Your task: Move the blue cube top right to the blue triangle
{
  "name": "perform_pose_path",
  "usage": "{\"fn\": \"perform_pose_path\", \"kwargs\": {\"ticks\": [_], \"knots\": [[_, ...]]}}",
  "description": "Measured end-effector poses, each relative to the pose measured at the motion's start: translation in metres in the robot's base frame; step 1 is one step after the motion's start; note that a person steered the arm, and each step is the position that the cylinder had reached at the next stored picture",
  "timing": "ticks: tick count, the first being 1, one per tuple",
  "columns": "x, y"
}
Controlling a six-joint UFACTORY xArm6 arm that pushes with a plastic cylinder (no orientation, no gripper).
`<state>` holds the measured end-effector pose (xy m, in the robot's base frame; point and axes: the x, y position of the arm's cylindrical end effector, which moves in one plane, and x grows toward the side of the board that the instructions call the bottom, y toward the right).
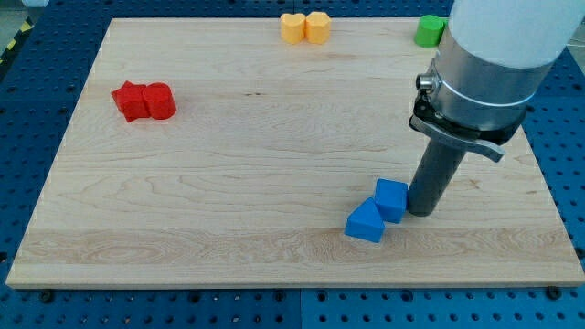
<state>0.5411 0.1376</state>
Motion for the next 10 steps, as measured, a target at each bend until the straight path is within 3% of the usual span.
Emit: {"fn": "perform_pose_path", "kwargs": {"ticks": [6, 9, 10], "knots": [[0.015, 0.01], [-0.016, 0.009], [0.004, 0.032]]}}
